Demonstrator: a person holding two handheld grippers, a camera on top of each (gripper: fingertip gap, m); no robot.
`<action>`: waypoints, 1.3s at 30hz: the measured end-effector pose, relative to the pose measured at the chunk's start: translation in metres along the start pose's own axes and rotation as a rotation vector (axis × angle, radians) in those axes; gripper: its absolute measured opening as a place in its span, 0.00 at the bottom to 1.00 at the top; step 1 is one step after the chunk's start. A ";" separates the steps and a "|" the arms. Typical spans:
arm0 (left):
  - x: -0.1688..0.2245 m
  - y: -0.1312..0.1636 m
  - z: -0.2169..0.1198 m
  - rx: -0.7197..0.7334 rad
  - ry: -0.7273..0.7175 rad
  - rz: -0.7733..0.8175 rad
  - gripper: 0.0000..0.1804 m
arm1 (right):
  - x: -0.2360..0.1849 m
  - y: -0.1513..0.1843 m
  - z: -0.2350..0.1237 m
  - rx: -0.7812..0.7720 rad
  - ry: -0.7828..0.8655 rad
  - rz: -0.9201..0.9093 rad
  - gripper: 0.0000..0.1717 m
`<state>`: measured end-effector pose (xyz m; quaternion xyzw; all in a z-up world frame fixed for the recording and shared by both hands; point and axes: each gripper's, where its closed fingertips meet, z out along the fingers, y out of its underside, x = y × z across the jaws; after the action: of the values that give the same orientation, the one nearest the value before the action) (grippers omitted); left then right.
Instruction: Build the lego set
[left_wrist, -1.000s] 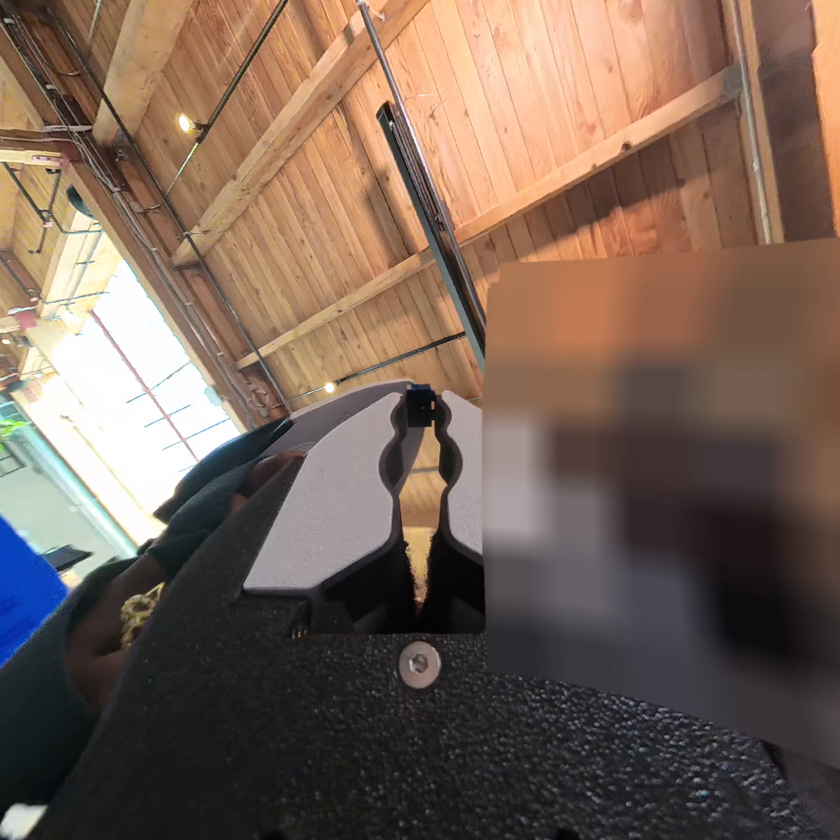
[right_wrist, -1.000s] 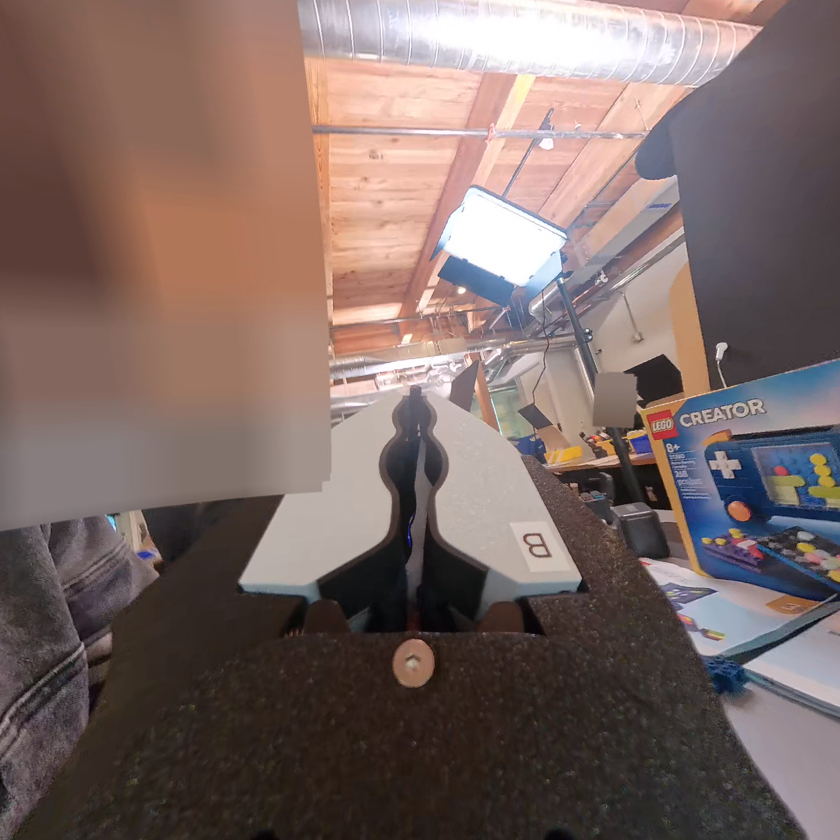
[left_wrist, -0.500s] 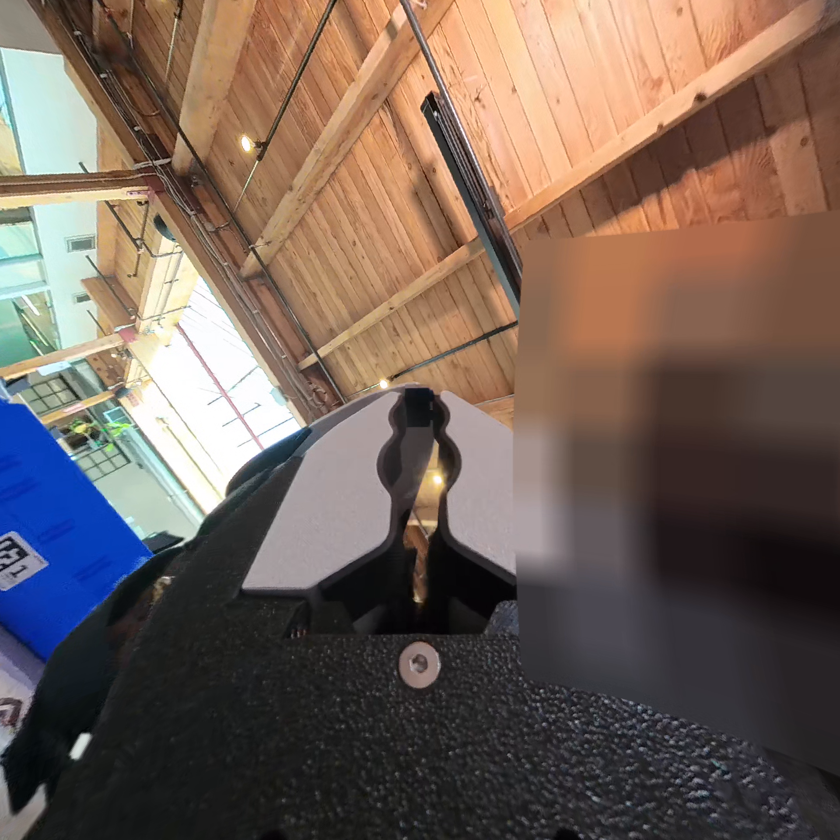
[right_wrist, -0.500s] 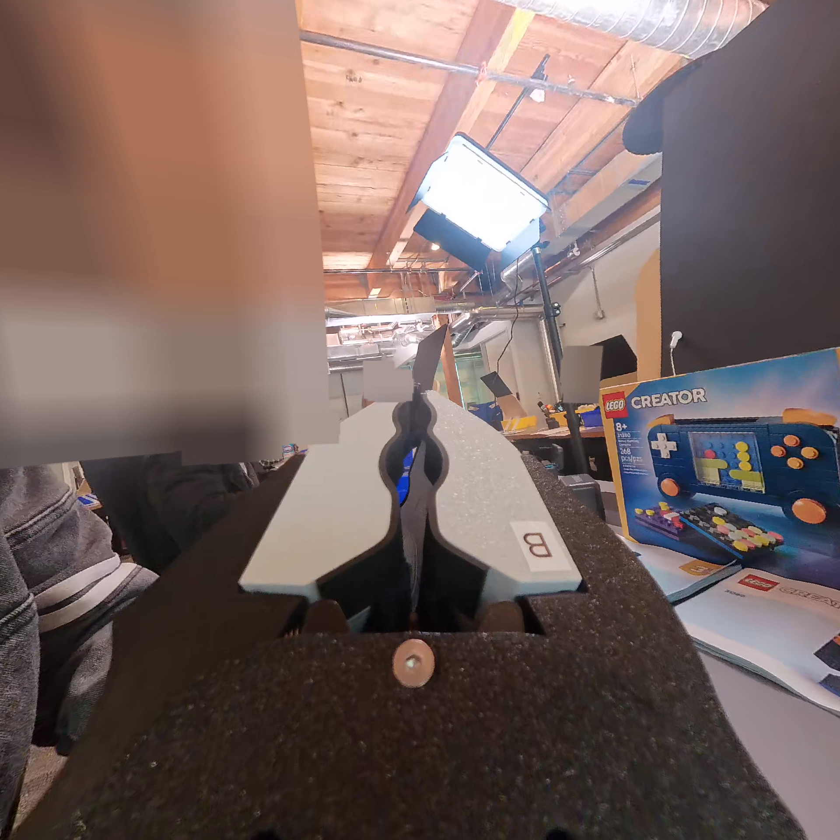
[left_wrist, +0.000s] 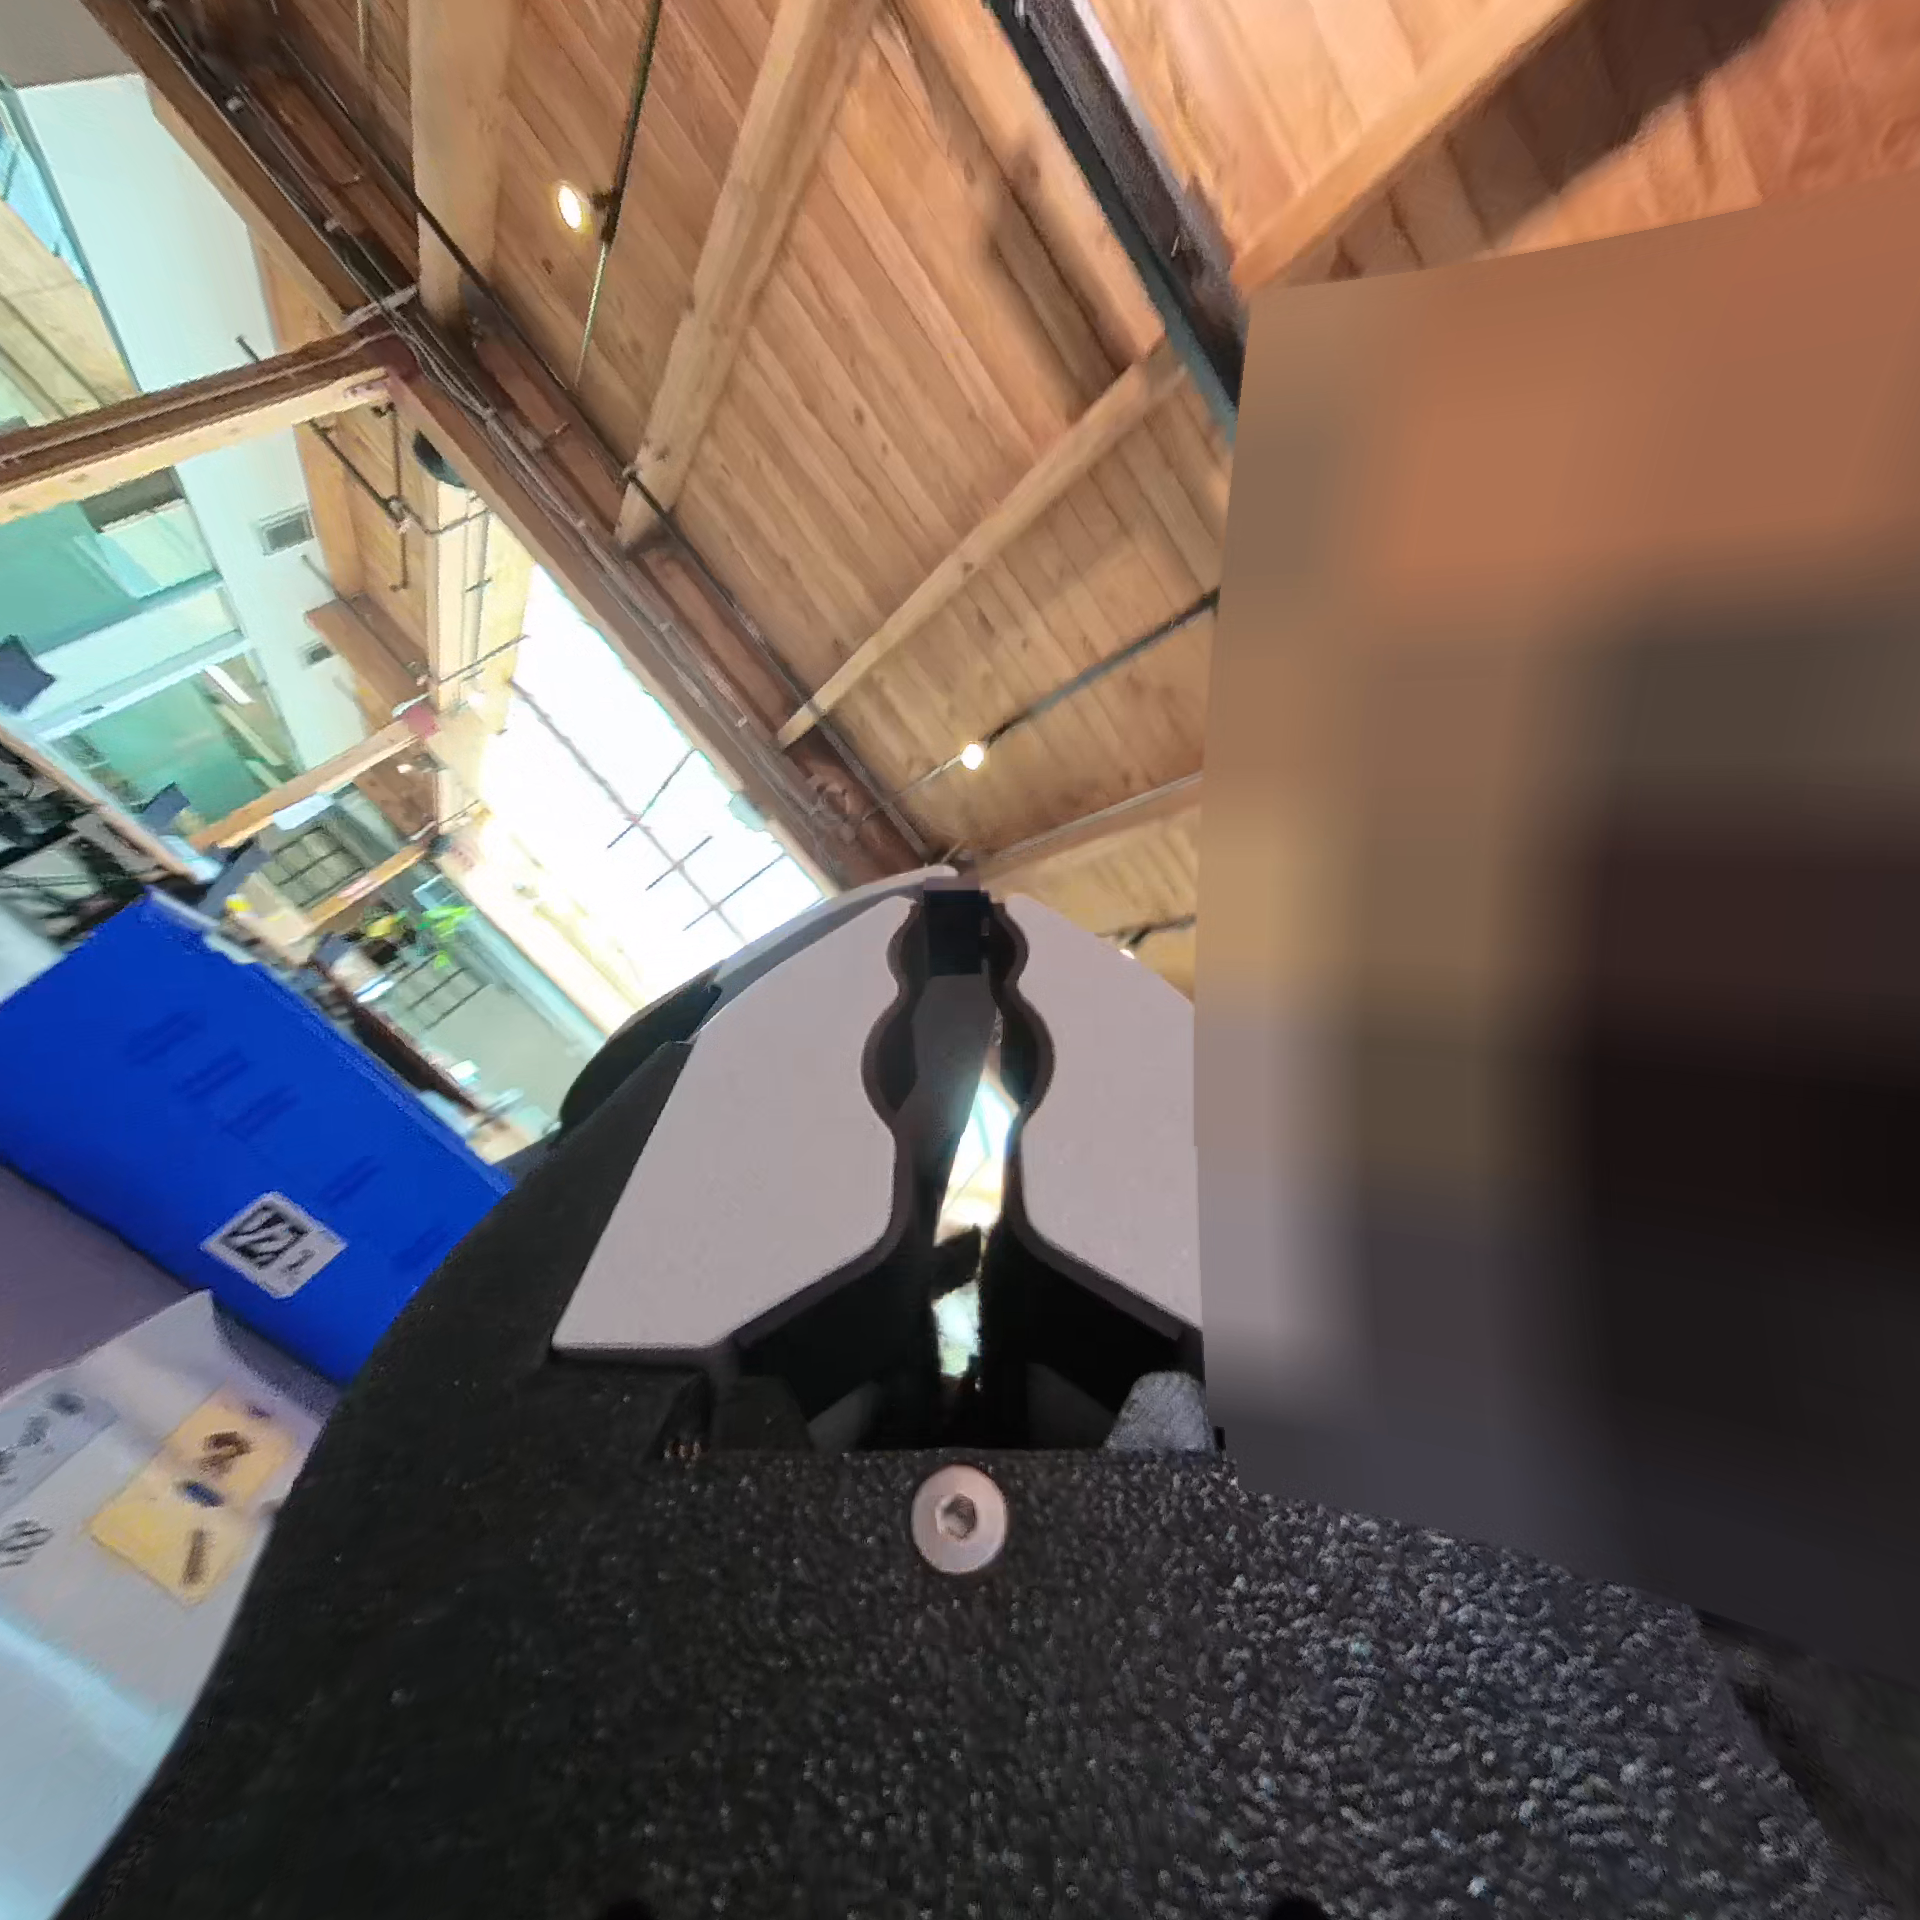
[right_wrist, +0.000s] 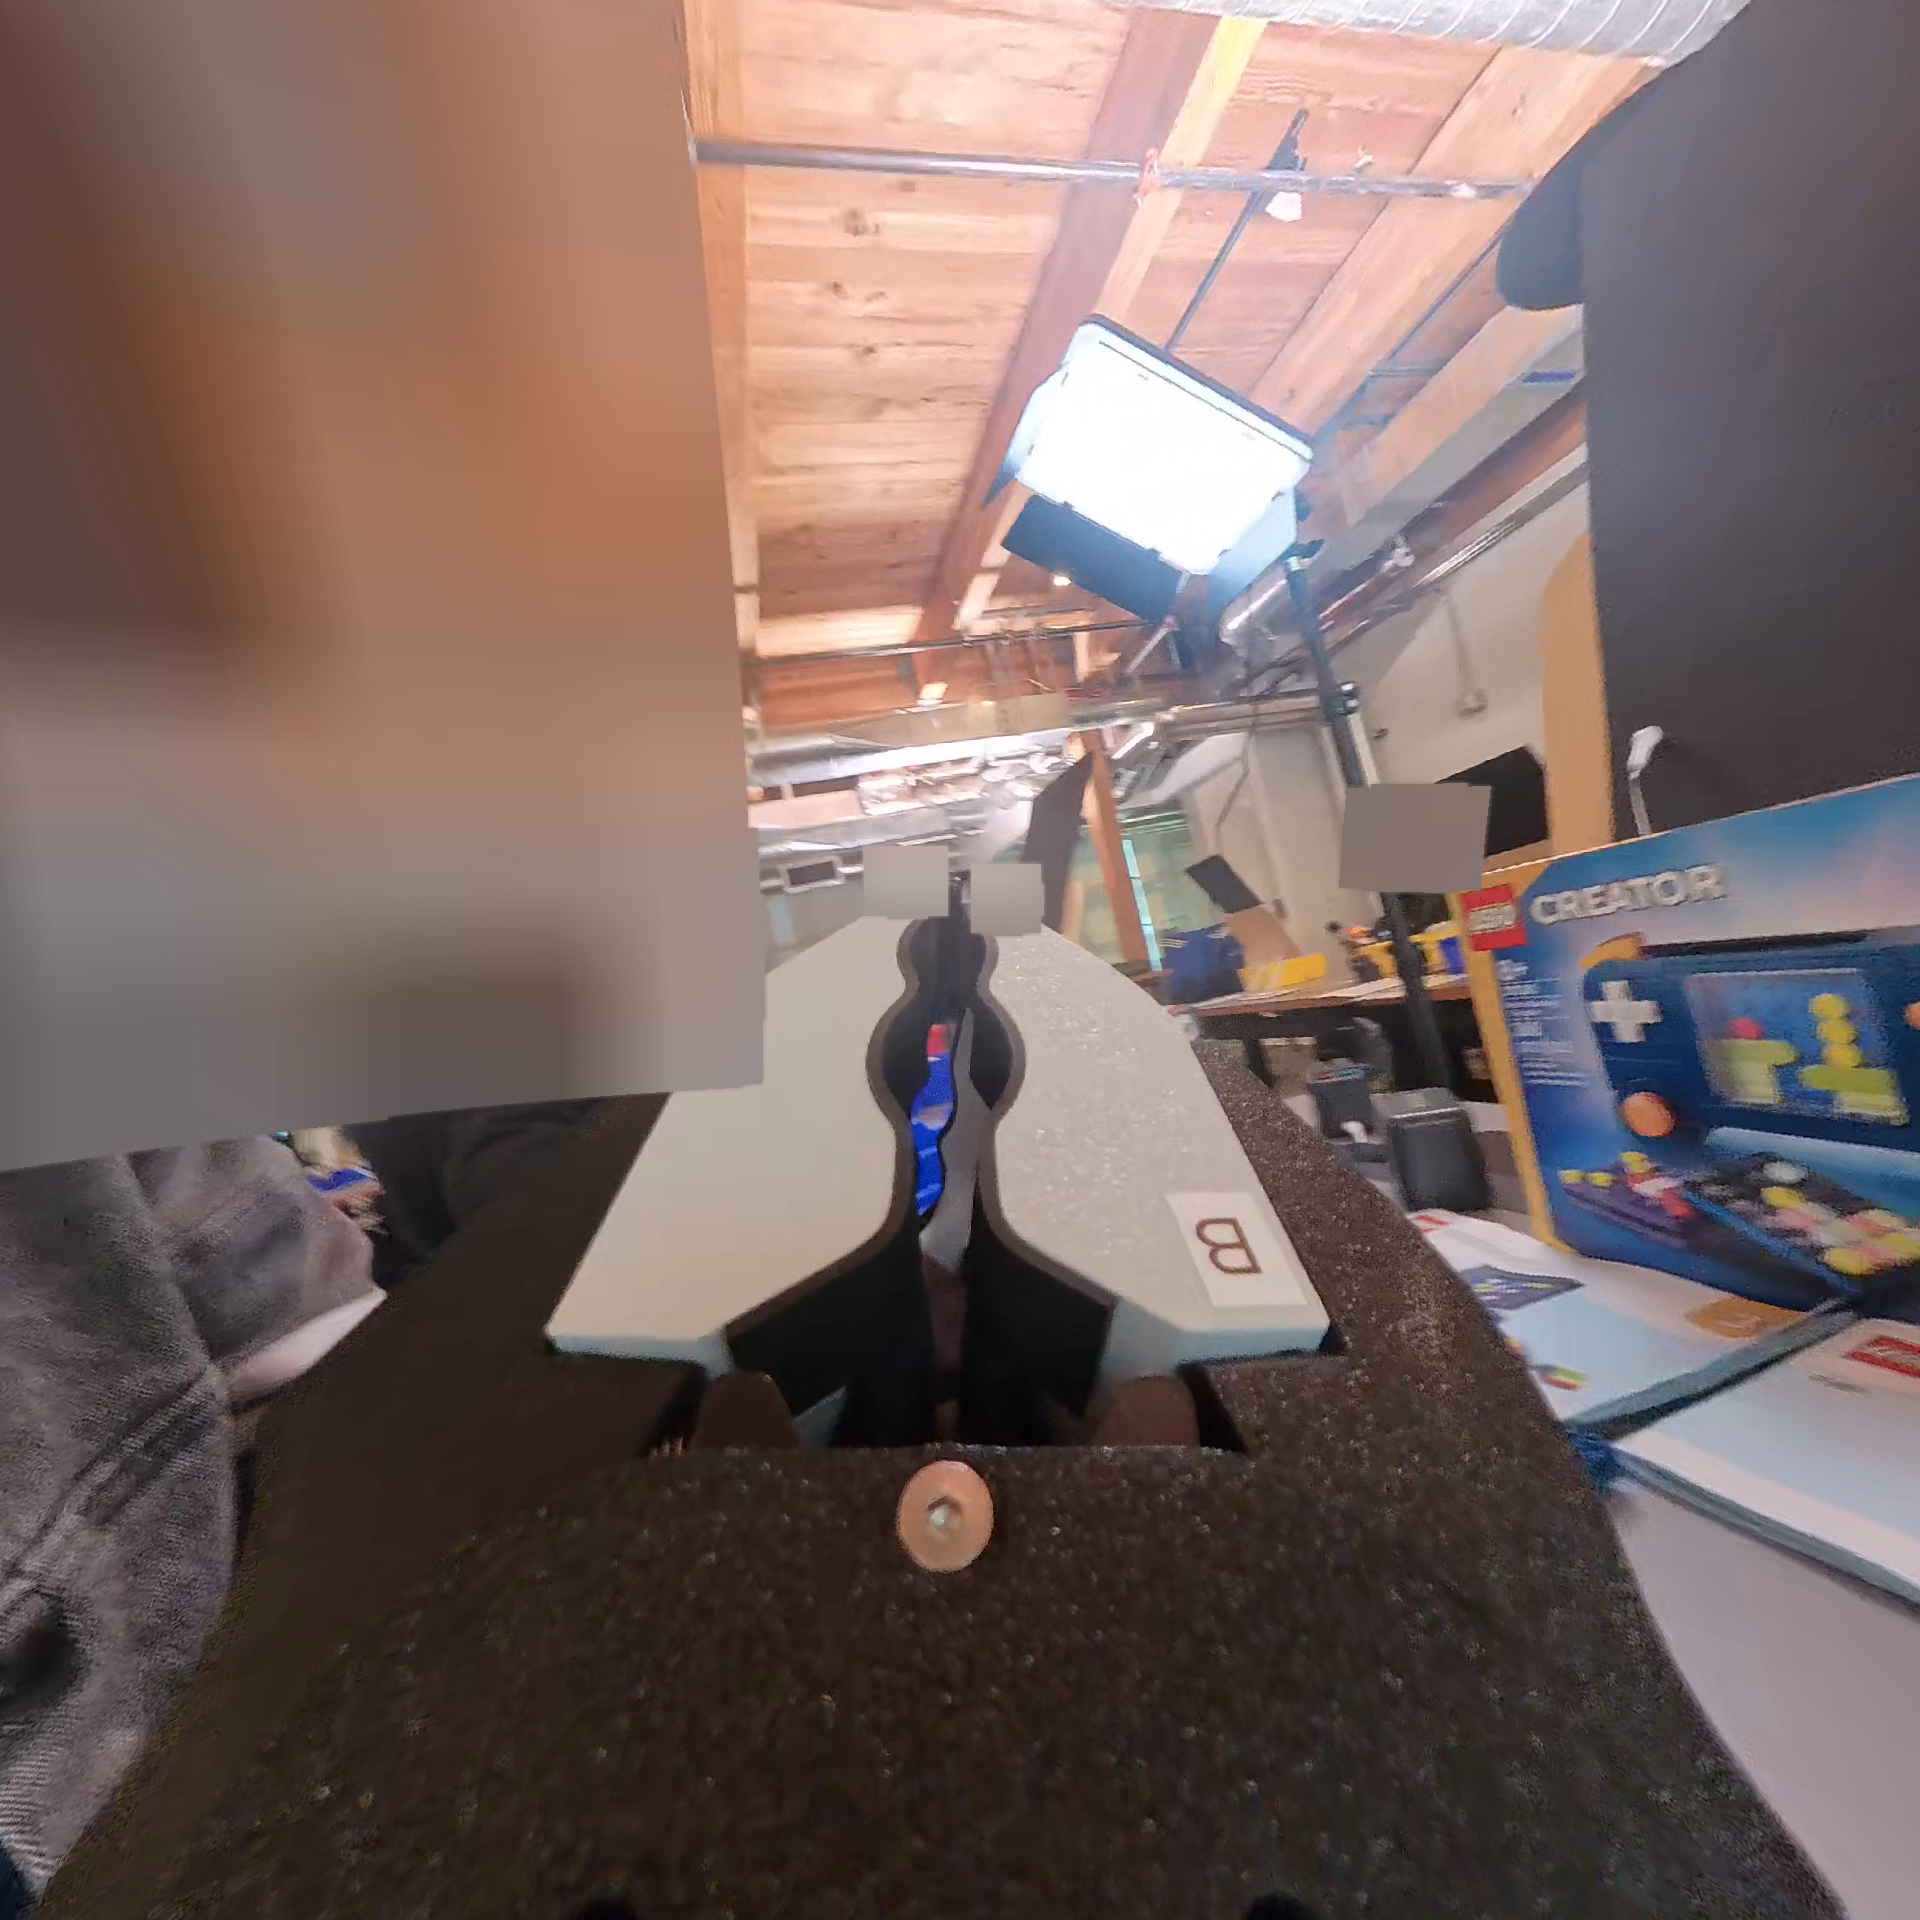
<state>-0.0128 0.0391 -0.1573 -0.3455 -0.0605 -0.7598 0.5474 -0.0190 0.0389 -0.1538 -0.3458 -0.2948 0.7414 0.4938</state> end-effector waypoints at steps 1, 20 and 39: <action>0.001 0.002 0.002 -0.047 -0.019 0.068 0.08 | 0.001 -0.004 0.000 0.010 -0.003 0.048 0.02; -0.048 0.010 -0.015 -0.532 -0.511 1.505 0.16 | 0.031 0.013 -0.030 -0.010 0.029 0.737 0.02; -0.047 0.013 -0.016 -0.584 -0.517 1.572 0.09 | 0.031 0.015 -0.030 -0.016 0.038 0.671 0.02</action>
<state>-0.0016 0.0640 -0.2012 -0.5748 0.2696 -0.0455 0.7712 -0.0112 0.0656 -0.1902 -0.4410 -0.1609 0.8539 0.2247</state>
